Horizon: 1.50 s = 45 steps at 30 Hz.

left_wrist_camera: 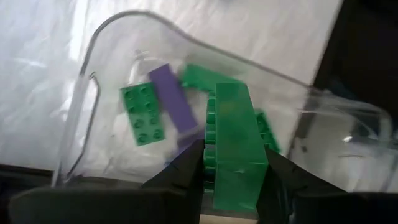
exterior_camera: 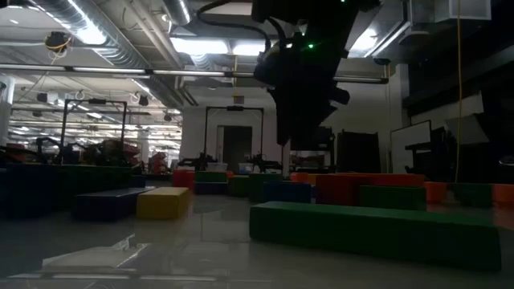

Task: Sort blocks by size
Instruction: Put the large green game piece into the left transparent bin, then put the large violet block into the left transparent bin

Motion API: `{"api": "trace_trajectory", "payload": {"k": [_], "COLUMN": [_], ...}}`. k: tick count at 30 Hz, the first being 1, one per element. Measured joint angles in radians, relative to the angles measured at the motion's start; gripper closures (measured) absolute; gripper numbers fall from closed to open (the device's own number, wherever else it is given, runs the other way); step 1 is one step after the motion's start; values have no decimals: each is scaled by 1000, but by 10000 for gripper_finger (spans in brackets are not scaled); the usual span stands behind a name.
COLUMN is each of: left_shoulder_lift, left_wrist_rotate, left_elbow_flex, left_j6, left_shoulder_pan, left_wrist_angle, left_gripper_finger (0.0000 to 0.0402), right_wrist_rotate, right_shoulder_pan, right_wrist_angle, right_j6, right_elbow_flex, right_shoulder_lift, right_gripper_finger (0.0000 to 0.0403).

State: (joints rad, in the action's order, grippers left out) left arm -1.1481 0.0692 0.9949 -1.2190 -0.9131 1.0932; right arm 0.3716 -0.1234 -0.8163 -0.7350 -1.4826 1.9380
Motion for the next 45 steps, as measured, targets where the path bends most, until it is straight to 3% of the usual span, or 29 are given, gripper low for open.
{"api": "trace_trajectory", "payload": {"k": [9,19,24,30,45], "left_shoulder_lift": [0,-1,-1,-1,-1], "left_wrist_rotate": [0,4,5,3,4], "left_elbow_flex": [-105,-125,-125,-125,-125], "left_j6": [39,7,-36,20,29], "left_shoulder_pan": [12,13,13,13,12], "left_wrist_angle": [-8,-12,-10,-13,-102], "left_gripper_finger": [304,302,260,211,208], "right_wrist_rotate": [-7,-57,-81,-81,-77], "right_shoulder_pan": [0,0,0,0,6], "right_wrist_angle": [-25,-23,-24,-28,-78], "right_j6": [-72,-82,-104,-106,-149], "right_elbow_flex": [0,0,0,0,7], "right_shoulder_lift": [27,31,31,31,128], "right_gripper_finger": [191,191,191,191,191]}}
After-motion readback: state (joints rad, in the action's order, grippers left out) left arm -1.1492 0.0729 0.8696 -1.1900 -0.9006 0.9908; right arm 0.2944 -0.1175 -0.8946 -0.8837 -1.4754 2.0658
